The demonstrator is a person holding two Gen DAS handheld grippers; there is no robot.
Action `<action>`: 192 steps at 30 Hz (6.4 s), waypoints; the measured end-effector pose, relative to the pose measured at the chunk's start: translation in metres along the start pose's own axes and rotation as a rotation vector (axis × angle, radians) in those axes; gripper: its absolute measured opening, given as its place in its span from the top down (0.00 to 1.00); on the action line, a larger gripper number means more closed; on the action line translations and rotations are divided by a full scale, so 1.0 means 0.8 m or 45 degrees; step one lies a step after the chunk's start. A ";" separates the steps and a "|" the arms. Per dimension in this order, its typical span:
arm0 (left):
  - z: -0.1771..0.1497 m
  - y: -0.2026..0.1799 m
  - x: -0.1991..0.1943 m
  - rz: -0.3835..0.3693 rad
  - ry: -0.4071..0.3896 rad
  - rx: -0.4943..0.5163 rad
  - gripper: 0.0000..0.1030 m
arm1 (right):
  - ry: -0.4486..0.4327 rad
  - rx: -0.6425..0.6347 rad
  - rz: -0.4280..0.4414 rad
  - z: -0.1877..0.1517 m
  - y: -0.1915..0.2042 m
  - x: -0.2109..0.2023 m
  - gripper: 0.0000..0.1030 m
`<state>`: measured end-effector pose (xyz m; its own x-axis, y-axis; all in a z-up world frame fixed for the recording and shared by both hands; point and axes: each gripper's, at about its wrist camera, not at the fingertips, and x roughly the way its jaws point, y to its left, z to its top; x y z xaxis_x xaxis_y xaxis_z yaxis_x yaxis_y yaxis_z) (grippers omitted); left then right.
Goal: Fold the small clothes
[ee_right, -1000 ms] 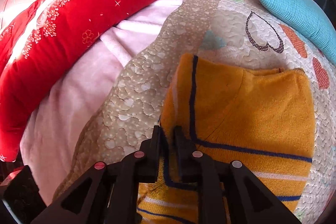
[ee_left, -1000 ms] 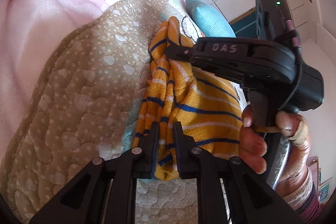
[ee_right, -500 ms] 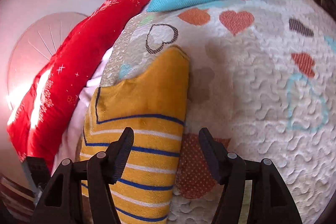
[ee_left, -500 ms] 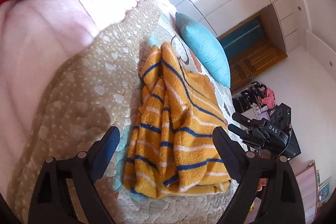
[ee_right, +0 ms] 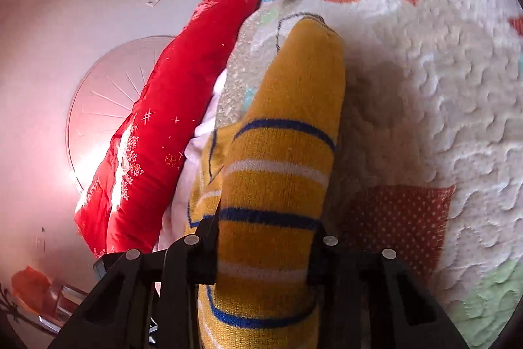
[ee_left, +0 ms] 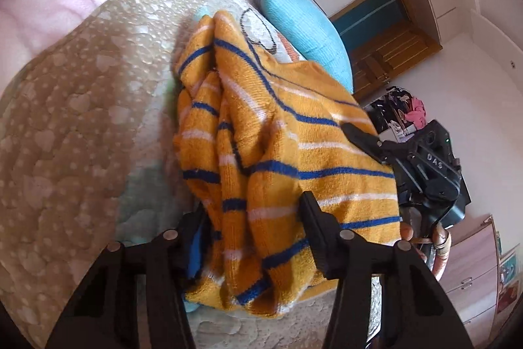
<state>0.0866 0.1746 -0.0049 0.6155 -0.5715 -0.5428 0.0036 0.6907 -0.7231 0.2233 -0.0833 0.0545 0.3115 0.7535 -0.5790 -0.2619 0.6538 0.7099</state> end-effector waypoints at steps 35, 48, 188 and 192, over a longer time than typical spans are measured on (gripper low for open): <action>-0.006 0.018 -0.115 0.514 -0.365 0.022 0.27 | 0.042 -0.775 -0.630 -0.130 0.153 0.060 0.80; -0.039 -0.042 -0.139 0.842 -0.691 0.262 0.19 | -0.032 -0.670 -0.600 -0.261 0.105 -0.070 0.57; -0.262 -0.134 -0.072 0.838 0.035 0.346 0.00 | -0.258 -0.391 -0.868 -0.354 0.005 -0.174 0.22; -0.262 -0.131 -0.072 0.836 0.037 0.330 0.00 | -0.254 -0.394 -0.865 -0.354 0.004 -0.173 0.22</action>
<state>-0.1144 0.0419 0.0125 0.5334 -0.0096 -0.8458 -0.1713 0.9780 -0.1191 -0.0794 -0.1656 0.0237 0.6461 0.1726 -0.7435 -0.1887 0.9800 0.0635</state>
